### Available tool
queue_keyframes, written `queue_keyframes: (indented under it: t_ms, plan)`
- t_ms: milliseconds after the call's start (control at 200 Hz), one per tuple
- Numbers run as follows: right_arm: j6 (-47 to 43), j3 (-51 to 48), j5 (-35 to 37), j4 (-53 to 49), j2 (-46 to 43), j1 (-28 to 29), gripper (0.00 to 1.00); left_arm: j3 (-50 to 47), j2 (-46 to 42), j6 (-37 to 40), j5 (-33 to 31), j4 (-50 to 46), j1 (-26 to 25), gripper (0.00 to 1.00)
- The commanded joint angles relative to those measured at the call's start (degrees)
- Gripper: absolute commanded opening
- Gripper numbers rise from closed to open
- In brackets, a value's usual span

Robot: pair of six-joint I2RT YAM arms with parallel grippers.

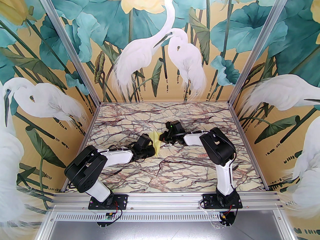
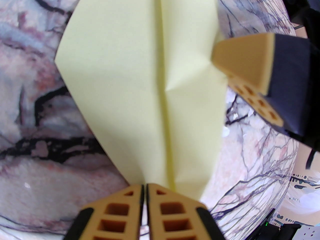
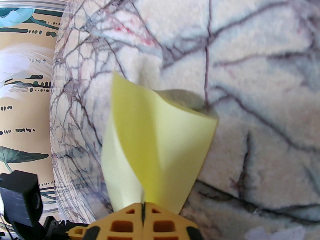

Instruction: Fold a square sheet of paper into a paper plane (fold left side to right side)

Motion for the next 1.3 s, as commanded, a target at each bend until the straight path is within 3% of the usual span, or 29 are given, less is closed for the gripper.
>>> queue_keyframes:
  t_ms: [0, 1295]
  plan:
    - [-1.3, 0.3, 1.4, -1.0, -1.0, -0.3, 0.00, 0.0, 2.8, 1.1, -0.7, -3.8, -0.7, 0.13]
    - [-11.8, 5.9, -0.9, -9.0, 4.4, -1.4, 0.00, 1.0, 3.6, 1.8, -0.8, -4.8, -1.2, 0.13]
